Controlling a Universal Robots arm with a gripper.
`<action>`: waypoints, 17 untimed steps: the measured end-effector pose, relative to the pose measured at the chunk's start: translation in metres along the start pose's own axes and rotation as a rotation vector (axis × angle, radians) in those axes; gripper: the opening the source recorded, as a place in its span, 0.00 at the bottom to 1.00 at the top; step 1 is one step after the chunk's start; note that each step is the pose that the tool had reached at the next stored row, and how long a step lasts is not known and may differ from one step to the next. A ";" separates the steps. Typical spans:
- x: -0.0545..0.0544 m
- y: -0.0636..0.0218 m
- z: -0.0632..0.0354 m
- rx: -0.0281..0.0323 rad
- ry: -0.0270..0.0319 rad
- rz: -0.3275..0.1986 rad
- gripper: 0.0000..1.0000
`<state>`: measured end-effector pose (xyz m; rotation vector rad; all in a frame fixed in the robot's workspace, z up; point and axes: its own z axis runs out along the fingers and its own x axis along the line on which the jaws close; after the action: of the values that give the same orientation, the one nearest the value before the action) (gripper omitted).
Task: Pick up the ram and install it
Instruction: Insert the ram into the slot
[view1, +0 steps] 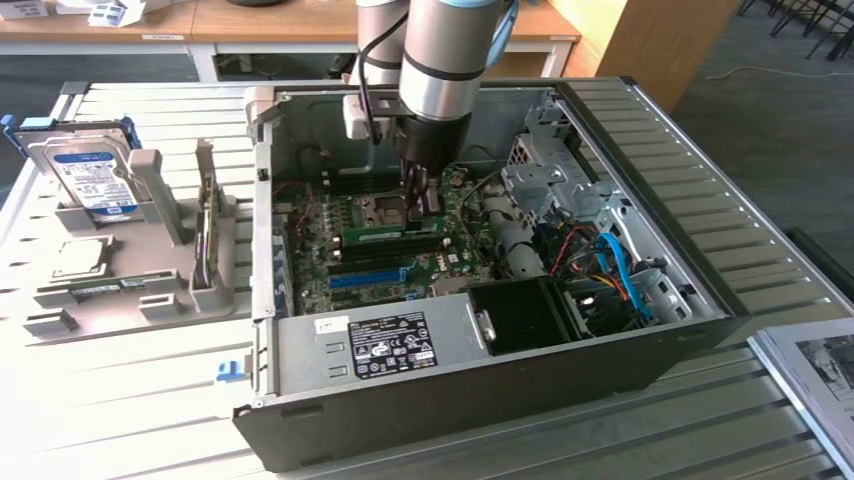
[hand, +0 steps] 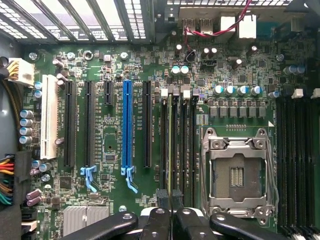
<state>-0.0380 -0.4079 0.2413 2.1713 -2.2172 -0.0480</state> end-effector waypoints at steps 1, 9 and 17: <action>0.000 0.0000 0.0005 -0.0001 0.0001 0.000 0.12; 0.000 -0.0001 0.0028 0.0000 -0.0006 0.000 0.12; 0.000 -0.0002 0.0049 -0.0001 -0.0006 0.000 0.12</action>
<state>-0.0380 -0.4080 0.2364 2.1716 -2.2174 -0.0488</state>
